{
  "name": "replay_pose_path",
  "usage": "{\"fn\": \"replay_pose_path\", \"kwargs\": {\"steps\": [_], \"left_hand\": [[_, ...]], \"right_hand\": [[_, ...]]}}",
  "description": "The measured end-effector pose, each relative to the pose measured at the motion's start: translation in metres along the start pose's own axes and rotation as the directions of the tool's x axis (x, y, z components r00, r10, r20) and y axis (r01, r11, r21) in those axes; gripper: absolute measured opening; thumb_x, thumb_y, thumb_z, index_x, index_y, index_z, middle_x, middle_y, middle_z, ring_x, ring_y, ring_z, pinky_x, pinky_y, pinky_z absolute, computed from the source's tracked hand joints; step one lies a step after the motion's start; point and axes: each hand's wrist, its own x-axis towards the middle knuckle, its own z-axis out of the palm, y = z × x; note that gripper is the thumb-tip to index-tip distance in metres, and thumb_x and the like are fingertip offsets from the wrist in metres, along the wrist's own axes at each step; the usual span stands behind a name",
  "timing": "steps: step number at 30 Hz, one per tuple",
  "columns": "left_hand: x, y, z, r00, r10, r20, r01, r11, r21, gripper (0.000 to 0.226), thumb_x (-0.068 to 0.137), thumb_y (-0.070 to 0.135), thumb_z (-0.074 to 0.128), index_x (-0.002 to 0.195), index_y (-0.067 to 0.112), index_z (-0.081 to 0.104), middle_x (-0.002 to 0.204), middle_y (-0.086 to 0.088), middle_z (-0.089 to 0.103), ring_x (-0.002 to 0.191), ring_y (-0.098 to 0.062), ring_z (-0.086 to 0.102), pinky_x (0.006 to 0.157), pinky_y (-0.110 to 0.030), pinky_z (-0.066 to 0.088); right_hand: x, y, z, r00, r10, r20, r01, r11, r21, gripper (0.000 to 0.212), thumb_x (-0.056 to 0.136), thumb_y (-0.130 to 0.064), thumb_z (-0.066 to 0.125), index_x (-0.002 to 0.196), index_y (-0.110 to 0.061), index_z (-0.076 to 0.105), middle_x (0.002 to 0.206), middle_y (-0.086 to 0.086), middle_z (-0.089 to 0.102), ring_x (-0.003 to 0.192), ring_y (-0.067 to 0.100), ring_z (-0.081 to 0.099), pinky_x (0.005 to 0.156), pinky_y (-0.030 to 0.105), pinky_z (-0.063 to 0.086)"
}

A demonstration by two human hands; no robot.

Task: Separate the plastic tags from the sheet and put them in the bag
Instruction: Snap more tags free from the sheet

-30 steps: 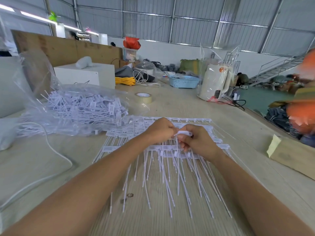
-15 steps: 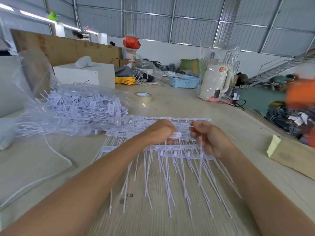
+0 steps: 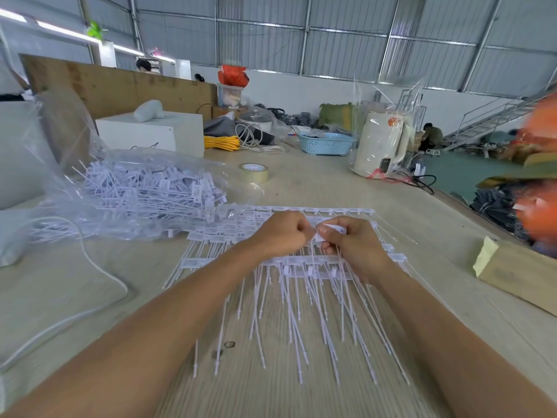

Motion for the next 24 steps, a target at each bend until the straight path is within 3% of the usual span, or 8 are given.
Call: {"fn": "replay_pose_path", "kwargs": {"steps": [3,7,9,13,18,20,22,24], "left_hand": [[0.001,-0.002,0.001,0.999,-0.036,0.017,0.035,0.996,0.083,0.041,0.094,0.027,0.051,0.056,0.016,0.042,0.055,-0.001,0.039,0.054,-0.019,0.039,0.059,-0.029,0.029],[0.0,0.001,0.001,0.997,-0.059,-0.039,0.064,0.988,0.139,0.032,0.093,0.03,0.051,0.065,0.014,0.05,0.067,-0.006,0.053,0.064,-0.02,0.048,0.071,-0.033,0.033],[0.0,0.003,0.001,0.996,-0.073,-0.045,0.078,0.987,0.142,0.036,0.094,0.031,0.051,0.062,0.014,0.047,0.063,-0.005,0.049,0.061,-0.019,0.046,0.069,-0.032,0.032],[0.001,0.01,-0.006,0.991,-0.128,0.025,0.13,0.98,-0.15,0.046,0.092,0.016,0.055,0.05,0.013,0.036,0.049,-0.002,0.033,0.047,-0.016,0.031,0.055,-0.028,0.024],[0.0,0.013,-0.014,0.981,-0.148,0.122,0.188,0.871,-0.454,0.056,0.091,0.002,0.049,0.039,0.018,0.04,0.038,0.006,0.027,0.034,-0.008,0.022,0.041,-0.018,0.02],[0.001,0.015,-0.017,0.982,-0.147,0.122,0.187,0.874,-0.448,0.047,0.091,0.003,0.051,0.047,0.014,0.039,0.042,0.004,0.029,0.037,-0.01,0.023,0.043,-0.019,0.019],[0.001,0.016,-0.018,0.979,-0.142,0.143,0.19,0.891,-0.412,0.046,0.092,0.006,0.054,0.05,0.013,0.037,0.039,0.006,0.031,0.037,-0.009,0.026,0.041,-0.017,0.023],[0.0,0.012,-0.018,0.982,-0.157,0.109,0.185,0.921,-0.344,0.045,0.092,0.01,0.056,0.05,0.012,0.039,0.039,0.006,0.035,0.041,-0.011,0.033,0.046,-0.018,0.029]], "right_hand": [[0.0,0.001,0.0,1.0,-0.021,0.017,0.021,1.0,-0.007,0.01,0.087,-0.001,0.061,0.093,0.006,0.066,0.065,0.01,0.063,0.05,0.008,0.06,0.055,0.018,0.052],[-0.001,0.0,0.0,0.995,-0.022,0.094,0.029,0.997,-0.073,0.012,0.088,-0.001,0.06,0.09,0.01,0.065,0.065,0.011,0.063,0.052,0.009,0.062,0.057,0.019,0.054],[-0.002,0.0,0.002,0.994,-0.036,0.107,0.049,0.99,-0.129,0.012,0.089,-0.001,0.059,0.086,0.01,0.063,0.062,0.014,0.059,0.048,0.01,0.058,0.053,0.021,0.052],[-0.003,-0.004,0.008,0.986,-0.167,0.015,0.165,0.951,-0.262,0.013,0.087,0.001,0.061,0.075,-0.004,0.062,0.057,0.01,0.058,0.046,0.012,0.056,0.055,0.027,0.052],[-0.003,-0.011,0.01,0.928,-0.373,0.01,0.352,0.867,-0.352,0.019,0.085,0.004,0.062,0.071,-0.008,0.06,0.067,0.004,0.057,0.045,0.004,0.056,0.044,0.014,0.045],[0.0,-0.013,0.005,0.936,-0.346,-0.065,0.311,0.899,-0.31,0.016,0.087,0.001,0.061,0.075,-0.009,0.061,0.068,0.005,0.058,0.046,0.004,0.056,0.042,0.017,0.046],[0.007,-0.015,-0.012,0.938,-0.227,-0.262,0.17,0.96,-0.222,0.009,0.088,-0.003,0.06,0.08,-0.007,0.061,0.064,0.006,0.057,0.042,0.002,0.053,0.039,0.014,0.043],[0.011,-0.016,-0.036,0.922,-0.005,-0.387,0.027,0.998,0.052,0.008,0.09,-0.005,0.058,0.082,-0.002,0.06,0.064,0.007,0.053,0.04,0.005,0.049,0.039,0.013,0.041]]}}
